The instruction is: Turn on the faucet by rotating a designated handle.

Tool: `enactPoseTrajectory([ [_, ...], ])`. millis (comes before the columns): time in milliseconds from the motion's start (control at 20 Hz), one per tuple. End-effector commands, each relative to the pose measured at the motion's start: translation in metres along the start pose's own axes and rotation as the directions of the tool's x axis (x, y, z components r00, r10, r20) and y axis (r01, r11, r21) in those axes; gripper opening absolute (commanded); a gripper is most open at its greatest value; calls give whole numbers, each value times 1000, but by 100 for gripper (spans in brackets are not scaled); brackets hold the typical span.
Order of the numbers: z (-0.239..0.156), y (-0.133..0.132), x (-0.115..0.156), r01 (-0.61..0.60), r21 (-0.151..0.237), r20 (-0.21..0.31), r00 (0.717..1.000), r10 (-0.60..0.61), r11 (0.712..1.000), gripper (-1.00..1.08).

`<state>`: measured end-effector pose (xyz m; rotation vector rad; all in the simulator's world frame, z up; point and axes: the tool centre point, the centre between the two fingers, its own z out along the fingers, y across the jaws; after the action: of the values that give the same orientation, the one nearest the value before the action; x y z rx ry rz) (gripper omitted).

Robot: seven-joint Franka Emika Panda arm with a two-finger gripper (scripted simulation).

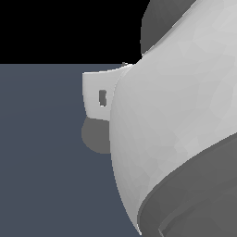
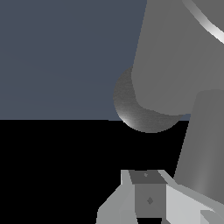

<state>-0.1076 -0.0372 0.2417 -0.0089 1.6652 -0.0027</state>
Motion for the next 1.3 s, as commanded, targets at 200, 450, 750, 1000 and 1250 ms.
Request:
enactPoseTrajectory([
  [200, 1, 42, -21, 0, -45, 42, 999, 2, 999, -100],
  [450, 0, 62, -31, 3, -57, 63, 998, 1, 998, -100],
  [750, -2, 84, -42, 7, -70, 86, 996, -1, 998, -100],
  [1000, -2, 45, 7, 55, 5, 24, 998, -55, 998, -100],
  [1250, -2, 65, 1, 46, -10, 37, 998, -46, 999, -100],
])
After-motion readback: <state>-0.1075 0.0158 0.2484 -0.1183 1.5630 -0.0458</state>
